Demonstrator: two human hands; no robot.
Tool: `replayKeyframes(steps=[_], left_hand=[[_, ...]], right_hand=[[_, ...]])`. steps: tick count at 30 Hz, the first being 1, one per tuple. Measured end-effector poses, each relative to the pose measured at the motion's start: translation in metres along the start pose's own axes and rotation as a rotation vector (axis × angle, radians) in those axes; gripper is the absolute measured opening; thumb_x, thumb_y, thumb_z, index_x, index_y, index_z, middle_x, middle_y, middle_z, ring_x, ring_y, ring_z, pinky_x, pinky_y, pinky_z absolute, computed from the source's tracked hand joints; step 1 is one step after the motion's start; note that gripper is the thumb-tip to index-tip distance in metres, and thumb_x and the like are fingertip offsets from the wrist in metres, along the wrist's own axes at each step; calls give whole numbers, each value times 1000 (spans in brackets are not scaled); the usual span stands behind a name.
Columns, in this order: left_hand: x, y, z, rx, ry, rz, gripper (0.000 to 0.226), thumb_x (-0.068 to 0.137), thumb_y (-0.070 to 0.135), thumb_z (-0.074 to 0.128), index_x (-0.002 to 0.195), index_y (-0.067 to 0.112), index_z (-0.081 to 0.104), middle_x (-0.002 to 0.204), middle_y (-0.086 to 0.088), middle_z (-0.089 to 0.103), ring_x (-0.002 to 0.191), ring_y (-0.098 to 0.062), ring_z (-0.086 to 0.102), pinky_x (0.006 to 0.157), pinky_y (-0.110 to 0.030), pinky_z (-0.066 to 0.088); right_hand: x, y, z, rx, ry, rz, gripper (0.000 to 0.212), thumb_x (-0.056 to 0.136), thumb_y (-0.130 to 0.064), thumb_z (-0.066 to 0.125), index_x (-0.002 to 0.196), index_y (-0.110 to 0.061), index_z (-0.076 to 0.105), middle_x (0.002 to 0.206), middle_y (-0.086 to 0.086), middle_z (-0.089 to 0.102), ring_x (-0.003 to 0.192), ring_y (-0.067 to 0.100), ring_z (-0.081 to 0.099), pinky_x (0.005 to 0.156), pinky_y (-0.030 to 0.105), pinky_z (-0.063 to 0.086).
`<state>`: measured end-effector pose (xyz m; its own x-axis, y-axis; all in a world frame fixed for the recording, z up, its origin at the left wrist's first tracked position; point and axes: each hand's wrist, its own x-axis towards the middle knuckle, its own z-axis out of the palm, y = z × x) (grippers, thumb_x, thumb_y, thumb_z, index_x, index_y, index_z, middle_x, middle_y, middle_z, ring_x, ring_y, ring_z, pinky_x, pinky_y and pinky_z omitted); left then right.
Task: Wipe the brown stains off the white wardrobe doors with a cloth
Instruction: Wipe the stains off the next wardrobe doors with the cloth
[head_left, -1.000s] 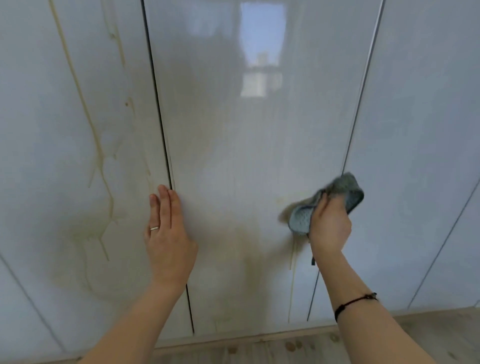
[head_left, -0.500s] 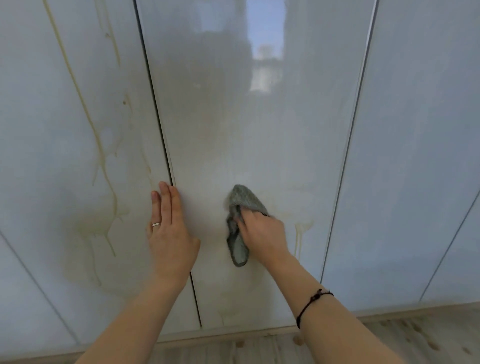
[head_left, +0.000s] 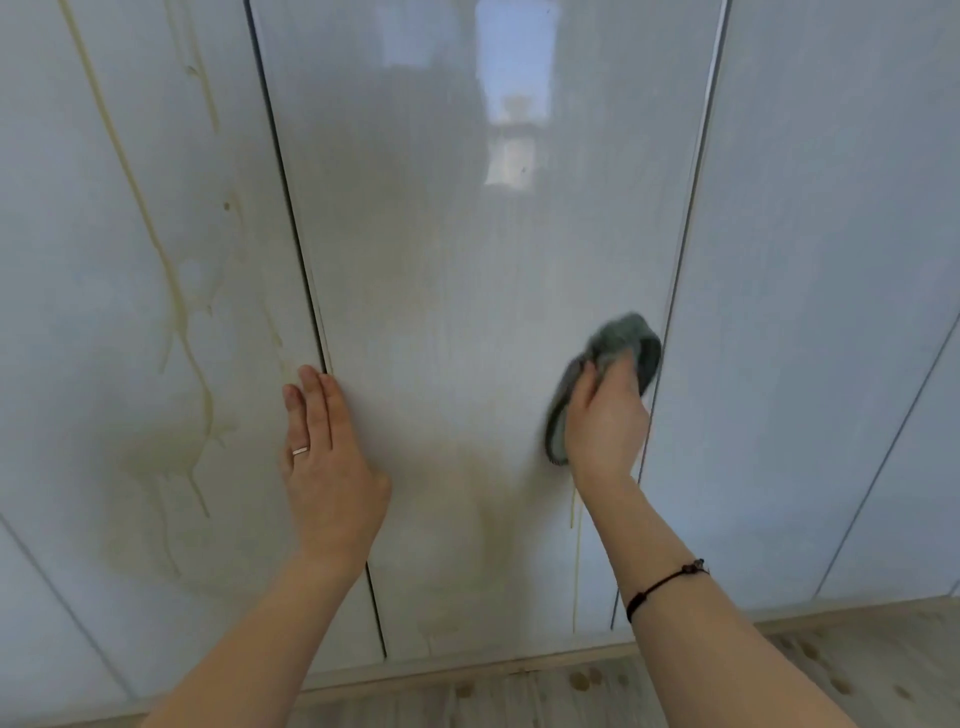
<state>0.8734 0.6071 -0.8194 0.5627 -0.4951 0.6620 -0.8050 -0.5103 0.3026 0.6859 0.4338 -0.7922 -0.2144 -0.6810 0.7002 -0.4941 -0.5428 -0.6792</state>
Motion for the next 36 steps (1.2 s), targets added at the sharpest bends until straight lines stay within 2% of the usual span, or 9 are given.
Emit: replayKeyframes(steps=[3,9,13,17,21,23,27,32,36], left_hand=[[-1,3,-1,-8,-4,-14,108,65,-3,59,160,6,8,168,-6,-2,155,-26,3,101,-50,42],[1,-3,1,-29,15,22,111,63,-2,59,160,7,7,168,-6,-1,155,-26,3,105,-51,41],[1,-7,4,-30,11,26,112,61,-2,59,160,8,7,169,-4,-2,155,-25,2,105,-50,41],[1,-3,4,-29,18,5,110,63,-1,57,160,9,7,168,-5,1,155,-26,6,101,-49,44],[2,-3,3,-22,10,24,106,65,-2,55,159,7,8,168,-7,2,155,-27,6,102,-50,44],[2,-5,2,-12,12,40,102,66,-2,55,159,5,12,168,-9,3,155,-28,6,103,-50,42],[0,-2,-1,-13,4,23,102,68,-2,57,159,4,11,168,-9,1,155,-28,4,106,-50,40],[-1,4,1,-6,4,-25,104,70,1,58,159,5,4,168,-7,-4,155,-26,0,110,-48,35],[2,7,0,-16,19,-37,102,70,0,57,159,4,7,168,-9,0,155,-27,2,112,-47,34]], right_hand=[[-12,-35,17,42,-81,-277,36,99,-33,38,130,-20,53,96,13,63,63,26,57,56,30,46],[-93,-2,23,-154,-398,-821,21,60,-10,84,74,-21,73,58,3,54,41,24,50,37,22,38],[-32,-36,13,-33,-293,-497,19,83,-14,62,101,-13,68,88,17,62,68,36,62,54,36,48],[38,-47,-5,284,-113,-98,23,85,-29,36,101,-27,51,97,2,56,80,1,45,64,24,34],[-21,1,-3,-74,-236,-337,29,91,-42,36,86,-21,56,82,4,58,69,22,55,57,28,31],[-65,44,-5,-311,-484,-414,37,90,-45,34,80,-21,59,77,2,62,66,27,61,54,29,40],[-72,73,-11,-540,-657,-319,40,94,-45,33,66,-22,51,55,-7,44,57,20,52,49,27,36],[1,-9,-9,-14,-218,-69,38,94,-52,34,70,-26,45,58,-7,53,52,15,47,50,30,34],[8,-30,-1,296,-237,44,24,92,-51,42,77,-32,42,59,-13,52,52,8,49,49,32,40]])
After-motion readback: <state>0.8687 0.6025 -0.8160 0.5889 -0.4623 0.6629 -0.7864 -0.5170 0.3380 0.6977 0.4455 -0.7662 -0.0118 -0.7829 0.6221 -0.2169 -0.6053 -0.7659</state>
